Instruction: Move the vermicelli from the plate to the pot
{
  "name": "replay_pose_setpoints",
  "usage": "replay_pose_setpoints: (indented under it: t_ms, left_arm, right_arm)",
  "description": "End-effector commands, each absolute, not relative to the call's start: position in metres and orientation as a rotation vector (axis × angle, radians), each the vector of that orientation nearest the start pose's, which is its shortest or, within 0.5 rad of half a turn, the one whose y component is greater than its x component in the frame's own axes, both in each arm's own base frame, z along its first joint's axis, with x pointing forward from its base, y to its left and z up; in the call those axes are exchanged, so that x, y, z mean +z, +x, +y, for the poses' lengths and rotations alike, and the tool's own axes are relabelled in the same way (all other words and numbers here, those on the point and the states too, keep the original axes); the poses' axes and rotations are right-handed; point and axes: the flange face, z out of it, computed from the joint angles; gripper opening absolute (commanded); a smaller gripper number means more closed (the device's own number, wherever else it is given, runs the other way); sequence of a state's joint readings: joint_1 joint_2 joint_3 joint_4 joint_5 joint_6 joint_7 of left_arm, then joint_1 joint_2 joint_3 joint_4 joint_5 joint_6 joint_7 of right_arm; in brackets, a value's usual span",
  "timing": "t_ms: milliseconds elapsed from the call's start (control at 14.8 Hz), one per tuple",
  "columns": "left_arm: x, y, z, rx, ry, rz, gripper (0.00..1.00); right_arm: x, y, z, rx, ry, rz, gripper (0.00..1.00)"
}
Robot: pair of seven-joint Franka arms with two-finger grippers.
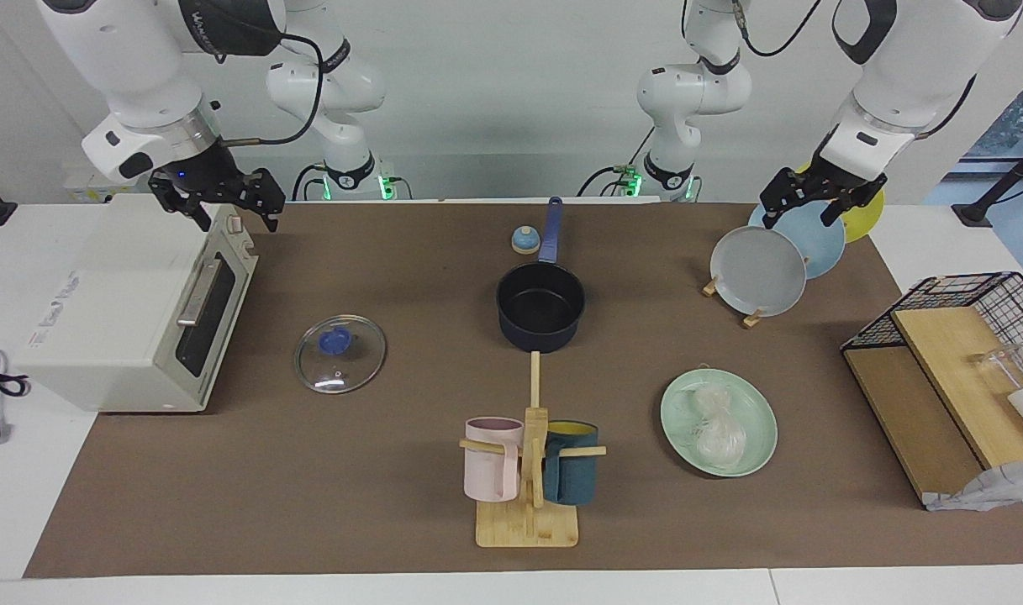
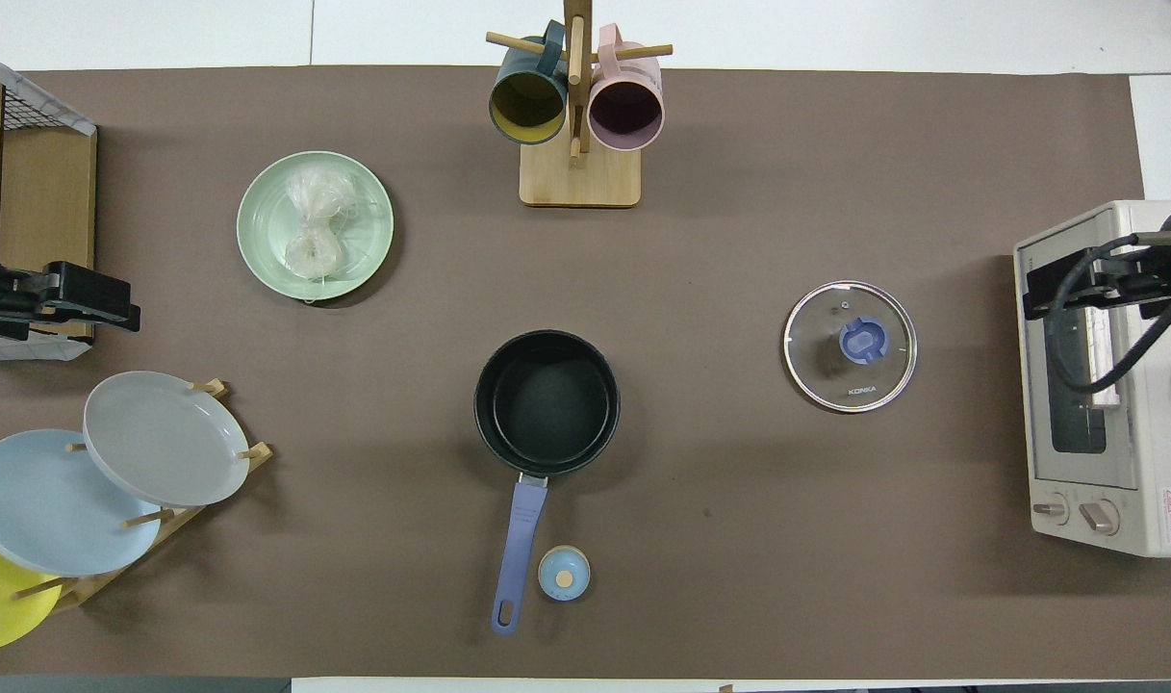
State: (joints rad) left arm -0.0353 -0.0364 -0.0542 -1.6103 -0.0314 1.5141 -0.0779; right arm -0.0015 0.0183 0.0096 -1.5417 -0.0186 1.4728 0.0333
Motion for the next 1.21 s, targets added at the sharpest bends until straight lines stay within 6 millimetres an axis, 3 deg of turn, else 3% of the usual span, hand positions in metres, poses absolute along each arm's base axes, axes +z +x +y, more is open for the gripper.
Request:
replay_pose_setpoints:
  t_ms: [0,675,742,944,1147]
  left_arm:
    - [0.627,0.532,-0.05,0.085,-3.158,0.016,1.0]
    - [0.627,0.539,-0.056,0.018,-3.182,0.01,1.0]
    - [0.623,0.544,-0.059,0.007,-3.185,0.016,1.0]
    - [0.586,0.574,-0.064,0.002,-3.189,0.02,1.0]
    - [0.523,0.613,-0.068,0.032,-3.19,0.02,1.0]
  right_arm:
    - [0.624,0.548,0.005,0.111,-3.135,0.052,1.0]
    - [0.625,0.55,0.005,0.082,-3.135,0.06,1.0]
    - [0.624,0.552,0.012,0.054,-3.134,0.043,1.0]
    - [0.622,0.556,0.028,0.023,-3.125,0.019,1.0]
    - [0.606,0.57,0.046,0.012,-3.122,-0.009,1.0]
